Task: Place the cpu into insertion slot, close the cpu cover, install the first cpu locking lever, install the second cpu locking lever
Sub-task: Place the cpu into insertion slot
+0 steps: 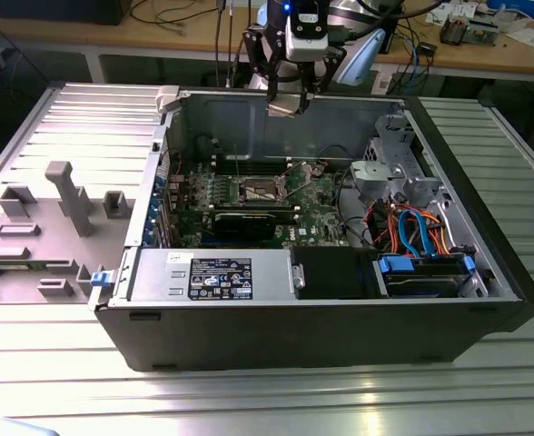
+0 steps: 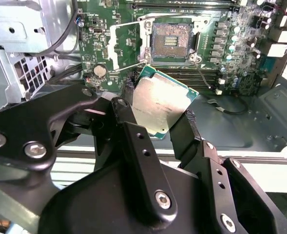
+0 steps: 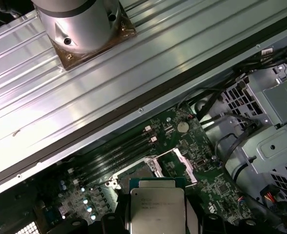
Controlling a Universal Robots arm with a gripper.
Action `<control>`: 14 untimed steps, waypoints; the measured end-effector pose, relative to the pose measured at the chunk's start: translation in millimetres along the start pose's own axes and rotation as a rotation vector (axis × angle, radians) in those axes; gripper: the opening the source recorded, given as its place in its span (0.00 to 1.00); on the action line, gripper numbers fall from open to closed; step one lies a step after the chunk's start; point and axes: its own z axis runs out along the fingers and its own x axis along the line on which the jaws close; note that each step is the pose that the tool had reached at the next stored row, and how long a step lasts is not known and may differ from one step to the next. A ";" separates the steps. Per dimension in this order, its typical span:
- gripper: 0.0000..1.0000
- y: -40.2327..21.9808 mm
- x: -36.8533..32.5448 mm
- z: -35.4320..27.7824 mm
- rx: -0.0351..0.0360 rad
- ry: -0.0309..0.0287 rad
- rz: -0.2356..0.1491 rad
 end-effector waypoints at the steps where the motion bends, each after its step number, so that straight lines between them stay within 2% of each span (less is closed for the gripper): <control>1: 0.54 0.0 0.0 0.0 -0.0001 -0.0006 0.007; 9: 0.54 0.0 0.0 0.2 -0.0016 -0.0073 0.084; 14: 0.54 0.0 0.0 0.2 -0.0018 -0.0081 0.092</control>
